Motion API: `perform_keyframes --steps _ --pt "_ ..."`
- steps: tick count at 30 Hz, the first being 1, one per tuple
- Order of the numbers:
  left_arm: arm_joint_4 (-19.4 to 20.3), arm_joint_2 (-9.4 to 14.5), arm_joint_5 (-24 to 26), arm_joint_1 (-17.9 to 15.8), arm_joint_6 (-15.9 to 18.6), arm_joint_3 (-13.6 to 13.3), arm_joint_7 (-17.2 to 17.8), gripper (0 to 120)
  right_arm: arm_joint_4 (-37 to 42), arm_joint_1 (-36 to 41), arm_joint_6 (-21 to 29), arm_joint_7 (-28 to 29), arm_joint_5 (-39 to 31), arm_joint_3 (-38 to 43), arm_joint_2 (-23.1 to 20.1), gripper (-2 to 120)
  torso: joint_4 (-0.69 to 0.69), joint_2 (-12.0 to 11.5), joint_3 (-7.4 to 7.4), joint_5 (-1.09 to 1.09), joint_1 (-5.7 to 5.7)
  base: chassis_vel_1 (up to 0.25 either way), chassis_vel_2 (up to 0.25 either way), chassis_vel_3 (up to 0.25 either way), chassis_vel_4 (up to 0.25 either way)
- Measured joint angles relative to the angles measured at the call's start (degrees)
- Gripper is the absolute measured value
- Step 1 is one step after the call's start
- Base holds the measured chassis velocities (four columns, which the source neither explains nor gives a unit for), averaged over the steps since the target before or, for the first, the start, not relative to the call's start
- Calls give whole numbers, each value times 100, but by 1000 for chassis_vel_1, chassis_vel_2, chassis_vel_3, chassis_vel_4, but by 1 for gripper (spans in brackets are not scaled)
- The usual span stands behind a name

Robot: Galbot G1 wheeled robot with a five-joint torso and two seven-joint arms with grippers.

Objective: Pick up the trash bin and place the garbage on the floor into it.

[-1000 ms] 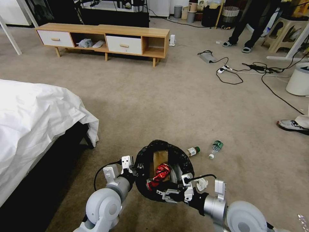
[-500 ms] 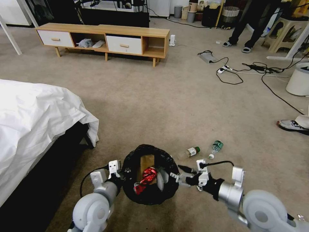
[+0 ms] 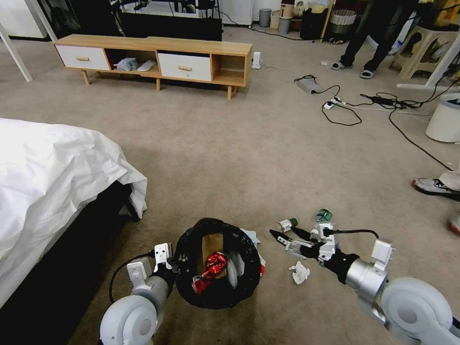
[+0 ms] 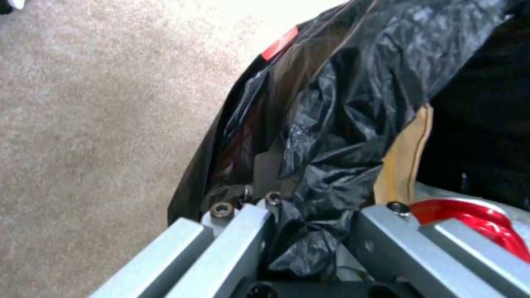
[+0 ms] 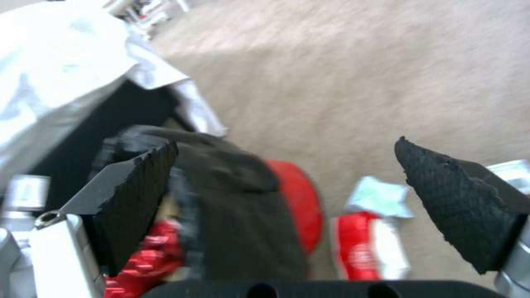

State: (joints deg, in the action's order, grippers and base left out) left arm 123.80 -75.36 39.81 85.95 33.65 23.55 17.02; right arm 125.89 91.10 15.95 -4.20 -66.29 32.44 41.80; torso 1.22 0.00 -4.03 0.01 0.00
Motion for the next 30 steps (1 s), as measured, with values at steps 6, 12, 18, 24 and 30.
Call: perform_keyframes --steps 6,12,18,24,30 --pt "41 7 1 15 -6 -33 9 0 -464 82 -240 33 811 191 466 100 -1 0 0 -1 0 0 0 0 0" --pt "52 22 -23 -20 -16 -34 3 0 -755 107 -336 155 1333 285 869 100 0 0 0 -1 0 0 0 0 0" --pt "52 9 -142 -28 -61 -15 0 0 -894 109 -396 204 1599 336 1084 100 -1 0 0 -2 0 0 0 0 0" --pt "39 -56 -236 -16 -86 -50 -3 0 -912 150 -447 122 1748 390 1261 100 -1 0 0 -2 0 0 0 0 0" --pt "9 -81 -284 -13 -87 -80 -11 0 -887 222 -480 53 1890 441 1431 100 -1 0 0 -1 0 0 0 0 0"
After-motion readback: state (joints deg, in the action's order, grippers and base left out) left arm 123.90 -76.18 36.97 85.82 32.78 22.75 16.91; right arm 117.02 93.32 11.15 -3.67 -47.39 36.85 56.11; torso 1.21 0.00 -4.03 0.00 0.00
